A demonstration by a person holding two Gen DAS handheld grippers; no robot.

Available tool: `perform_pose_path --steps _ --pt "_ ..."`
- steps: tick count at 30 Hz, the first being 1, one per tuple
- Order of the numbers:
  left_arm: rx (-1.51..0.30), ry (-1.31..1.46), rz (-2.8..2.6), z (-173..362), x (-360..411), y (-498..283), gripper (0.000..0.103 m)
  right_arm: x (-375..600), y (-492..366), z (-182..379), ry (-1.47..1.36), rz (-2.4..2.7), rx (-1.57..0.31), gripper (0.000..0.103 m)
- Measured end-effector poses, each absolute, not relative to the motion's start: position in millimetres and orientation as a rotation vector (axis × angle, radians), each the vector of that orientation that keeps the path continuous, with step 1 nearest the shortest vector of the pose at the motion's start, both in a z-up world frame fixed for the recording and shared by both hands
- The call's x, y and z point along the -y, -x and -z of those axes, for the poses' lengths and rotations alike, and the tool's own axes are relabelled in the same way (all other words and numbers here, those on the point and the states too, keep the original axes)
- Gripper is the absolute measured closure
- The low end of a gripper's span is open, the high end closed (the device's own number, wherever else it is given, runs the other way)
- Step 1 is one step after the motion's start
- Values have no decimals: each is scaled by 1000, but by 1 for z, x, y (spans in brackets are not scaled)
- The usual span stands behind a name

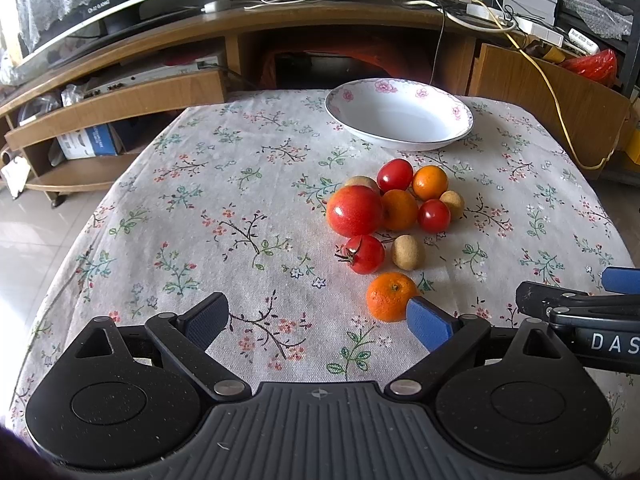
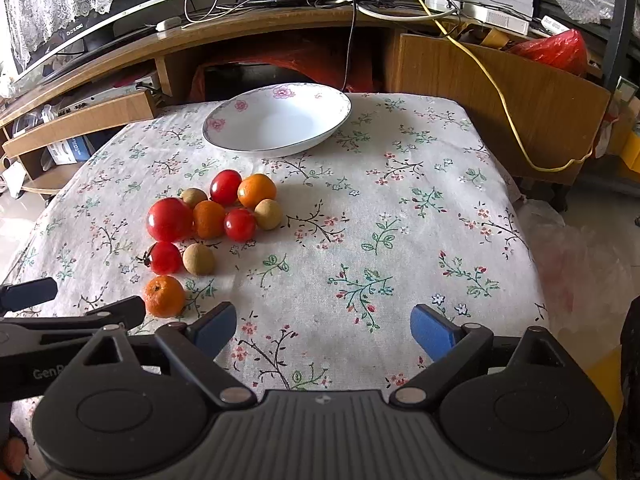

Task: Organize fruits
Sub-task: 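Grasp the small mandarin with the left tool while the right tool grasps a tan round fruit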

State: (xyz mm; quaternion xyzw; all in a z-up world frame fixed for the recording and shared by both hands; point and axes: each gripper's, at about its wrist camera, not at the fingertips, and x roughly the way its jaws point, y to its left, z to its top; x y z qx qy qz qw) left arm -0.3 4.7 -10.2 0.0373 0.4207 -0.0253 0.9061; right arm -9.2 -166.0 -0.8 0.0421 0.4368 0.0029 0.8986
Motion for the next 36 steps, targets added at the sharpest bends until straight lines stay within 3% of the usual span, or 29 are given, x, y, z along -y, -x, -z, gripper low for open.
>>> perform_pose_path --steps 11,17,25,32,36 --pt "-876 -69 78 15 -3 -1 6 167 7 2 -96 -31 -920 15" --pt "-870 -118 119 20 9 -5 8 169 6 3 -89 -45 -926 27" --pt "-910 -140 166 35 21 -20 22 178 -8 -3 -156 -91 -937 40" --pt "-902 -110 168 40 20 -27 25 170 -21 -3 -131 -146 -941 46" --pt "-894 -103 169 38 17 -29 35 164 -32 0 -117 -191 -959 53"
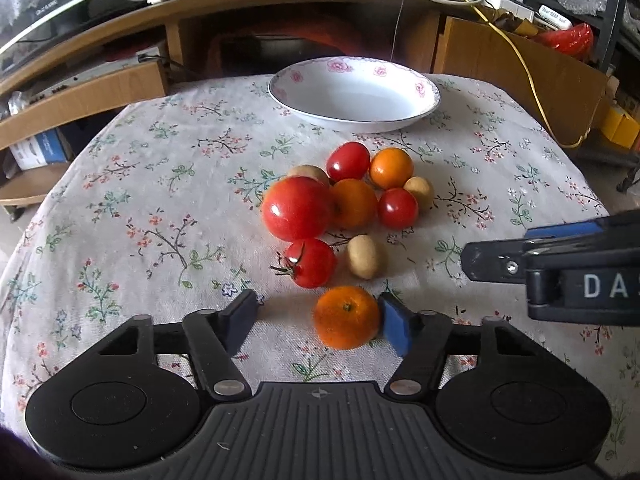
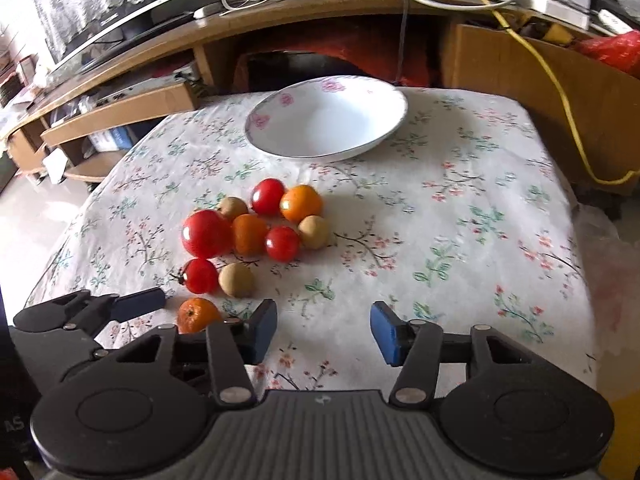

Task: Organize fruits
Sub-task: 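Grasp the small mandarin with the left tool while the right tool grasps a tan round fruit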

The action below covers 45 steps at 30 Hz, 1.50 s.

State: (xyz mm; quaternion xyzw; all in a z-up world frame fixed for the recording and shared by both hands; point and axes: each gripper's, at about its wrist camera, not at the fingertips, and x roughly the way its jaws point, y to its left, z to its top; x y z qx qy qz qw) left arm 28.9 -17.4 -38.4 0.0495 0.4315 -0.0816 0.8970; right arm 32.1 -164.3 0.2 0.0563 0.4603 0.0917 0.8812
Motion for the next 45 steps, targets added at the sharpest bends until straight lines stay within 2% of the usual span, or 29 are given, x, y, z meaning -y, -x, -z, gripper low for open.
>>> perform_pose_path --steps 1,5,7,10,15,23,26,28,30,32,37,40,45 --pt "-894 -108 177 38 18 -29 40 163 -34 0 -114 -201 -959 53" --pt "-896 -122 202 36 19 -26 46 155 -40 1 -82 -259 -959 55" --pt "-903 -111 210 35 16 -26 53 149 -43 4 -58 -289 -965 58" --pt "-915 -84 209 34 9 -24 56 141 -46 8 -41 -333 -967 61" --pt "-913 -94 206 34 4 -21 56 131 -56 13 -26 -395 -955 62" --pt "-898 -121 229 36 2 -20 50 111 -70 26 29 -499 -962 67" --pt "-889 -141 235 37 5 -19 40 107 -74 29 46 -519 -952 69" --pt "-874 -175 210 39 6 -19 25 106 -76 29 65 -524 -948 74" --pt "-873 -162 208 41 4 -22 25 106 -76 29 79 -526 -946 77" --pt "-877 -138 208 41 2 -24 27 109 -77 29 69 -531 -953 77" --pt "-869 -133 231 39 5 -25 44 112 -78 28 74 -515 -974 77" --pt "-877 -109 241 38 5 -28 52 115 -76 27 62 -517 -984 78" --pt "-885 -96 245 37 6 -31 55 123 -74 23 39 -501 -990 78"
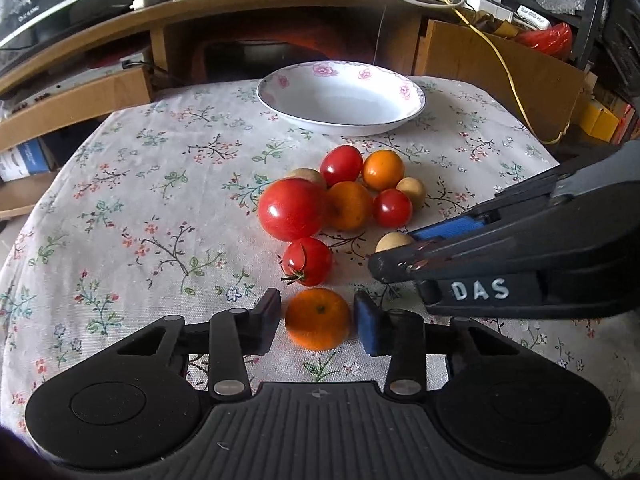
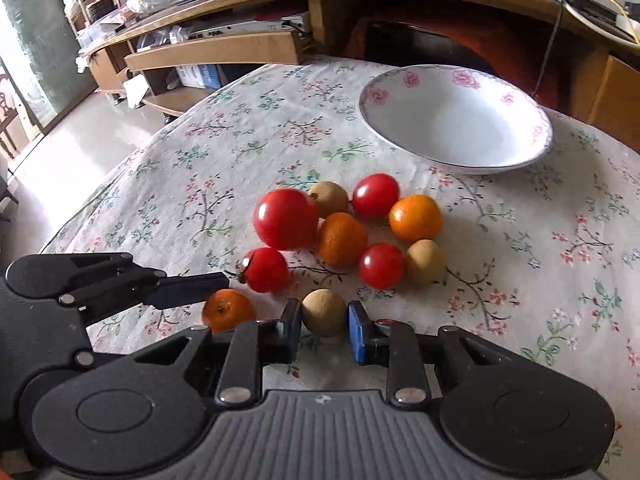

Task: Organize fruits
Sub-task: 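Grasp the small mandarin with the left tool while the right tool grasps a tan round fruit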

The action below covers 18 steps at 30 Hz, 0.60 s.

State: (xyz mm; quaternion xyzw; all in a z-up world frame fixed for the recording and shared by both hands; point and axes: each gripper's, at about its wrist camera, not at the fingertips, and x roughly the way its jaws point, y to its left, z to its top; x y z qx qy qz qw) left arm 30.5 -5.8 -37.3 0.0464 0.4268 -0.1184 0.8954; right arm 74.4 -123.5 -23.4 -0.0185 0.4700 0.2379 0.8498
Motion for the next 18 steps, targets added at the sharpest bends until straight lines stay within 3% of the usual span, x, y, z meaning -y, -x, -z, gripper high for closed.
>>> perform_pose_path --steps 18 --pt "-943 -42 209 20 -5 -30 63 150 -59 -13 3 -430 -937 78"
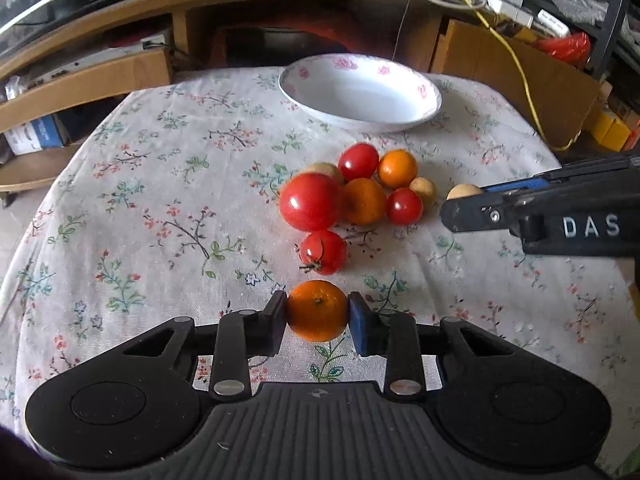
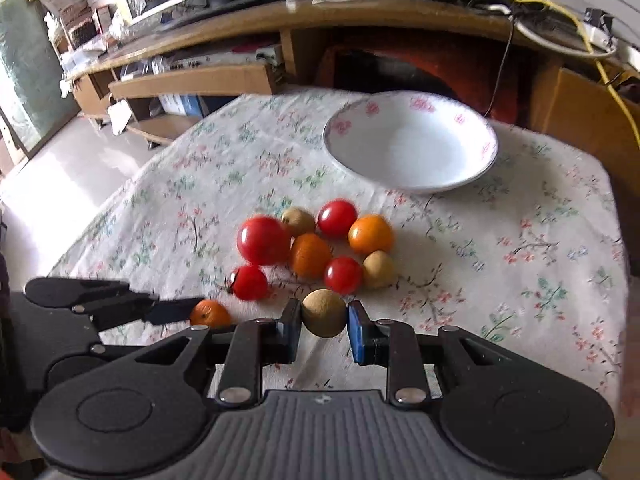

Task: Organize fruits
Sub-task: 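Grasp the small mandarin with the left tool while the right tool grasps a tan round fruit, then carry both fruits over the white bowl and open both tools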

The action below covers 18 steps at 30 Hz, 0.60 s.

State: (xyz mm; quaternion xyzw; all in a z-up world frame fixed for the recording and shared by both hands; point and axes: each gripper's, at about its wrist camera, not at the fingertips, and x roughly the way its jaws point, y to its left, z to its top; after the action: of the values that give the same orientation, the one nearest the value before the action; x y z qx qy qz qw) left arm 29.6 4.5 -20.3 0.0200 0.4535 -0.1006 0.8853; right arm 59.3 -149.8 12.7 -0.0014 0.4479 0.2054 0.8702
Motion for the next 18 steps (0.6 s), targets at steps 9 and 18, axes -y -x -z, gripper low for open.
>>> perform_pose_path --steps 9,18 --pt "-877 7 275 0 2 -66 63 160 -80 -22 -35 -406 -912 78" --pt "-823 30 288 -12 17 -136 63 172 -134 -19 -55 -363 -903 78"
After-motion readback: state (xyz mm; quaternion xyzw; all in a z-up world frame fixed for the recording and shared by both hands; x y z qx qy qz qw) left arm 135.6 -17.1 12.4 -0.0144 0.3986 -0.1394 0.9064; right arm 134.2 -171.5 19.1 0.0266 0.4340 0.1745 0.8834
